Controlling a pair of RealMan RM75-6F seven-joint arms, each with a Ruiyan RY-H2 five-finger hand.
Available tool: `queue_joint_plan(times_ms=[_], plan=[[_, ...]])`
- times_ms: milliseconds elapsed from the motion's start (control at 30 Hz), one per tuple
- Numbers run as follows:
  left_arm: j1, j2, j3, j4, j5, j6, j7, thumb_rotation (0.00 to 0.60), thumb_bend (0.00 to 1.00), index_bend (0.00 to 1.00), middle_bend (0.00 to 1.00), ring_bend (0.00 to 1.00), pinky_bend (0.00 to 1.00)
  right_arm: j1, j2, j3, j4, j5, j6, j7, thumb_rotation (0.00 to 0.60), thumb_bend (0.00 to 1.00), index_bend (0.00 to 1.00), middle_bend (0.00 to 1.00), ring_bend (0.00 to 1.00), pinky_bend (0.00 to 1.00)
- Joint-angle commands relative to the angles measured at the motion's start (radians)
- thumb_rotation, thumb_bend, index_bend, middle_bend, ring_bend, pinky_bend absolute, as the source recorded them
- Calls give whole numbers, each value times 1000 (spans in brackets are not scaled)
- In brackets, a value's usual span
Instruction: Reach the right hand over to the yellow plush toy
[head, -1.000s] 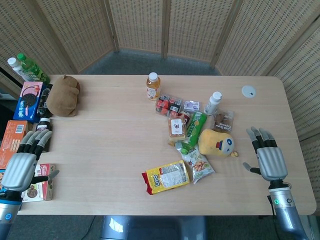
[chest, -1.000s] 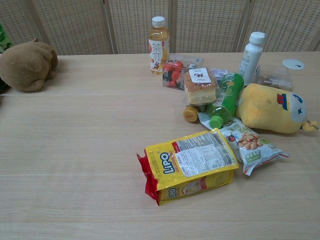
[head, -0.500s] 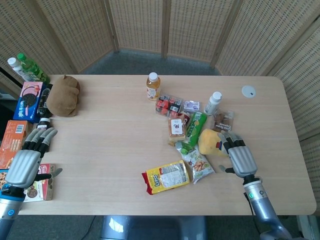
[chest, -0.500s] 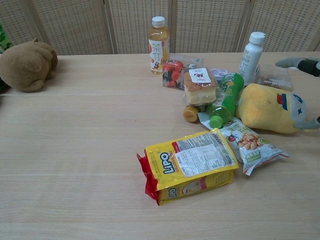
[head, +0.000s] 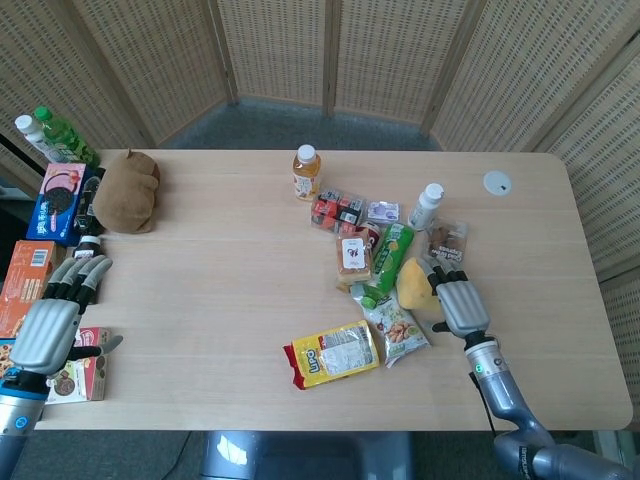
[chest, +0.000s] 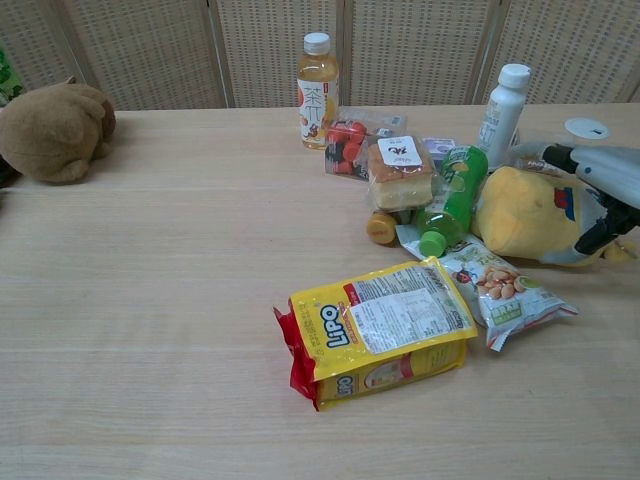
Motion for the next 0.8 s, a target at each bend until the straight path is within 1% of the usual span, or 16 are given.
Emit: queue_joint_plan(times_ms=[33, 167, 233, 267, 333, 367, 400, 433, 467, 500, 533, 633, 700, 800], plan=[[1, 0, 0, -1, 0, 3, 1, 600, 39, 0, 0, 0, 0, 25, -31, 8, 56, 7, -29, 39, 600, 0, 0, 0, 0, 0], [3, 1, 1, -3, -2, 6, 3, 600, 38, 0, 0, 0, 0, 49, -65, 21, 128, 5, -39, 89, 600, 0, 0, 0, 0, 7], [4, 0, 1, -3, -2, 9, 4, 600, 37, 0, 0, 0, 0, 57, -81, 24, 157, 4, -42, 108, 600, 0, 0, 21, 13, 72], [6, -1, 2, -3, -3, 10, 5, 600, 36, 0, 0, 0, 0, 62, -90, 25, 176, 5, -47, 118, 600, 0, 0, 62, 45, 131], [7, -1, 2, -3, -5, 12, 6, 600, 34, 0, 0, 0, 0, 70, -102, 26, 203, 7, -57, 136, 600, 0, 7, 178, 143, 238], [7, -1, 2, -3, -5, 12, 5, 600, 33, 0, 0, 0, 0, 75, -110, 27, 221, 6, -62, 150, 600, 0, 30, 242, 204, 296], [8, -1, 2, -3, -5, 13, 5, 600, 30, 0, 0, 0, 0, 78, -115, 27, 235, 4, -64, 160, 600, 4, 86, 315, 276, 365], [8, 0, 3, -3, -4, 14, 5, 600, 30, 0, 0, 0, 0, 81, -121, 26, 248, 2, -64, 168, 600, 8, 128, 355, 316, 404], [9, 0, 3, -2, -2, 16, 5, 600, 28, 0, 0, 0, 0, 84, -128, 25, 266, 0, -65, 175, 600, 19, 192, 417, 376, 460], [9, 0, 3, -2, 0, 17, 5, 600, 28, 0, 0, 0, 0, 85, -134, 25, 277, -2, -62, 183, 600, 34, 261, 491, 457, 527], [10, 0, 3, -2, 1, 20, 3, 600, 28, 0, 0, 0, 0, 86, -139, 25, 286, -6, -55, 192, 600, 42, 296, 535, 508, 567], [13, 0, 3, 1, 5, 27, 3, 600, 24, 0, 0, 0, 0, 86, -145, 20, 308, -22, -31, 213, 600, 91, 440, 715, 719, 729], [14, 0, 3, 2, 5, 28, 1, 600, 21, 0, 0, 0, 0, 84, -143, 19, 311, -31, -13, 222, 600, 132, 522, 809, 822, 800], [12, -2, 3, 5, 4, 25, 0, 600, 21, 0, 0, 0, 0, 80, -126, 19, 294, -39, 8, 225, 600, 163, 562, 859, 908, 837]])
